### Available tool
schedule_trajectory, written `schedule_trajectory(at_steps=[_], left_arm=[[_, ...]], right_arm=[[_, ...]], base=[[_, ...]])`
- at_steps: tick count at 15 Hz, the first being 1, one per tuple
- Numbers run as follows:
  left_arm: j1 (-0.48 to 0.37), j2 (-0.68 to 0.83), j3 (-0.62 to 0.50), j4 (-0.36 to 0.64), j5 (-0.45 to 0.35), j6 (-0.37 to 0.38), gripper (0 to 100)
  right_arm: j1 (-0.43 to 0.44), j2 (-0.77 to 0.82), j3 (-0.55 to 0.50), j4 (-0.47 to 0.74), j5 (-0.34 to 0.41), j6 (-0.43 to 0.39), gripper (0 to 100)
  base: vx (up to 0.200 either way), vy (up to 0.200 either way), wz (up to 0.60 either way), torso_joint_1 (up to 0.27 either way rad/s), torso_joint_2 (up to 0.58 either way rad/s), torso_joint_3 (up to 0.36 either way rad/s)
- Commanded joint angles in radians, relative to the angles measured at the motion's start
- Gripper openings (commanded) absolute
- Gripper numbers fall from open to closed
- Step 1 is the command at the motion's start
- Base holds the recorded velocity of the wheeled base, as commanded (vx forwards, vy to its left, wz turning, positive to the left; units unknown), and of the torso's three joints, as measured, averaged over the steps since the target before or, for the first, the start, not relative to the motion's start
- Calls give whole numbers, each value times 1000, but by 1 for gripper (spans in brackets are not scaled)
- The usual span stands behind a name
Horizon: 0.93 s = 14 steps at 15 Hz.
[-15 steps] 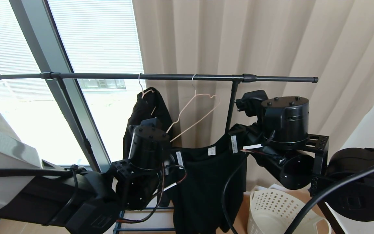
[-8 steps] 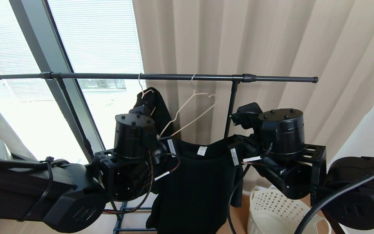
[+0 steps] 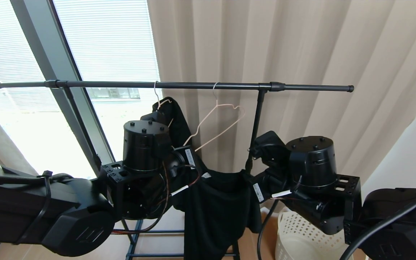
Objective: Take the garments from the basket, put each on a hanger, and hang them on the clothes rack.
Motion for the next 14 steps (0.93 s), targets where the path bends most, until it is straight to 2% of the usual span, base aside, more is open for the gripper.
schedule_trajectory(at_steps=[1, 5, 8, 13, 14], left_arm=[[-4, -7, -1, -1, 2, 0, 0], [-5, -18, -1, -1, 5, 0, 0], [-5, -27, 1, -1, 7, 0, 0], [-7, -31, 3, -1, 7, 0, 0], [-7, -31, 3, -1, 7, 1, 0]], right_arm=[[1, 54, 59, -66, 23, -48, 100], [10, 112, 101, -132, 37, -86, 100], [34, 133, 128, -165, 103, -94, 100], [50, 201, 151, -244, 149, -94, 100], [50, 206, 173, -283, 186, -94, 100]], base=[[0, 0, 0, 0, 0, 0], [0, 0, 0, 0, 0, 0], [0, 0, 0, 0, 0, 0], [0, 0, 0, 0, 0, 0], [0, 0, 0, 0, 0, 0]])
